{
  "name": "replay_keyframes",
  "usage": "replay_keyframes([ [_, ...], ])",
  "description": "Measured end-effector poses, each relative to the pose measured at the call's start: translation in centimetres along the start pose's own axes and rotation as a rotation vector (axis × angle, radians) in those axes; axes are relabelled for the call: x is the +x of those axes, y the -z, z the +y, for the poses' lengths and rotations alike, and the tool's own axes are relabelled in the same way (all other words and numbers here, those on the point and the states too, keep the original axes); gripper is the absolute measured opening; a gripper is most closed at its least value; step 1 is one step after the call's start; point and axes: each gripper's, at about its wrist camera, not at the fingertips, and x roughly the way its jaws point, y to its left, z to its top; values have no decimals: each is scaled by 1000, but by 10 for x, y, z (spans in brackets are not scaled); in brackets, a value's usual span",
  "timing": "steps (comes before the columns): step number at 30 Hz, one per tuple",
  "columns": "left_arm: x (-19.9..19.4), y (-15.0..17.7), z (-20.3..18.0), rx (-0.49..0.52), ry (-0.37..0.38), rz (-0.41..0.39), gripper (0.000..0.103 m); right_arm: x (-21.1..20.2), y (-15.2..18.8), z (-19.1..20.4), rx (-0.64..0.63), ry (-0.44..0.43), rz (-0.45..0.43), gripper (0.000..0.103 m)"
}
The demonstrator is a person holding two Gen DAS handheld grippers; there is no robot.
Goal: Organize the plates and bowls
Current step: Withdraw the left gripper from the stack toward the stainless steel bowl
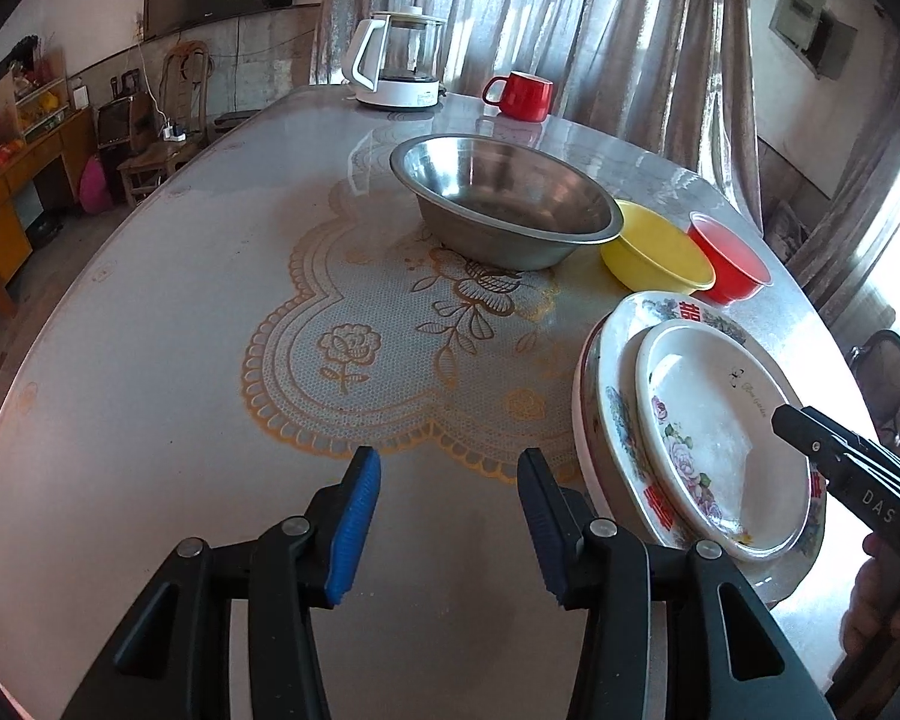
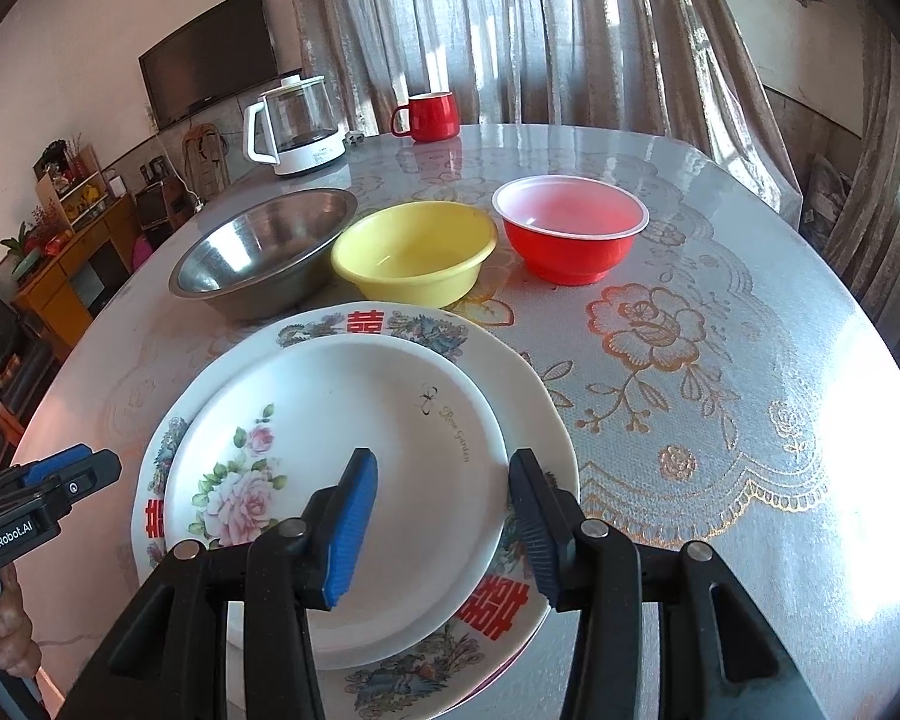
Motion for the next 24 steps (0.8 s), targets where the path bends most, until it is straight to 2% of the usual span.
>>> replay_keyframes([
  [4, -1, 3, 8, -5, -4, 5, 49, -8, -3, 5, -16, 26, -27, 46],
  [9, -2, 5, 19, -20, -9, 8, 50, -12, -9, 13, -21, 8, -36, 46],
  [13, -2, 5, 29, -42, -13, 7, 50, -10, -15, 25, -20, -45, -26, 46],
  [20, -1, -2, 48, -80, -29, 4, 50, -2, -34, 53, -14, -195, 10, 46],
  [24, 4, -9, 59, -116, -41, 11, 50, 8, -45, 66, -5, -241, 29, 46],
])
